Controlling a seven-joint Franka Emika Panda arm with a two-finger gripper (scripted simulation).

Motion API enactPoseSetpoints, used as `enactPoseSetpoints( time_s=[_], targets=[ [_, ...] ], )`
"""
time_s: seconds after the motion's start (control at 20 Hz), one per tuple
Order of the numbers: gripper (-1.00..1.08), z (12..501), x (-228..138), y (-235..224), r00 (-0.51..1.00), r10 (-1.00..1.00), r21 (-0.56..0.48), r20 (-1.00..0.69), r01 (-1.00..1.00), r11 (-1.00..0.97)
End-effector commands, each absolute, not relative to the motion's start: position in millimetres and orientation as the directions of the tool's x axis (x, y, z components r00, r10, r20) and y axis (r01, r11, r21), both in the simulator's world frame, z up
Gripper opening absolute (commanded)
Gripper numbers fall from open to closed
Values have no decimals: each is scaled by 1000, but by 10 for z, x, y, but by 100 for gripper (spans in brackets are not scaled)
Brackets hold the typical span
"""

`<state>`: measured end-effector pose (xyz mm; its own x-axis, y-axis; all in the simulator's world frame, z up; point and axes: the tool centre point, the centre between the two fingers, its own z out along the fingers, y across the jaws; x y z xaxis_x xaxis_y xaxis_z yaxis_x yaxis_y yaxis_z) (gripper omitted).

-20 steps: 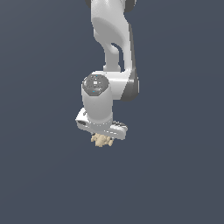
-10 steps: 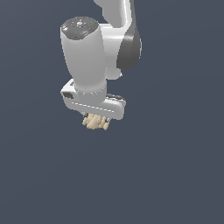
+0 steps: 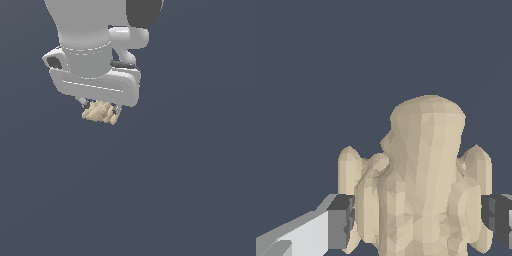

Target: Pick up the object and move it to a goal position.

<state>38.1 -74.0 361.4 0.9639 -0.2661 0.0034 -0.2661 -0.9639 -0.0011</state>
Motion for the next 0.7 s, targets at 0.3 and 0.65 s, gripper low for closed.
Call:
enactPoseSetpoints(
  time_s=[0.3, 0.65],
  targets=[
    [-100, 4093, 348, -808, 964, -265, 0, 0, -265, -964],
    [-100, 4184, 354, -823, 964, -265, 0, 0, -265, -964]
  ],
)
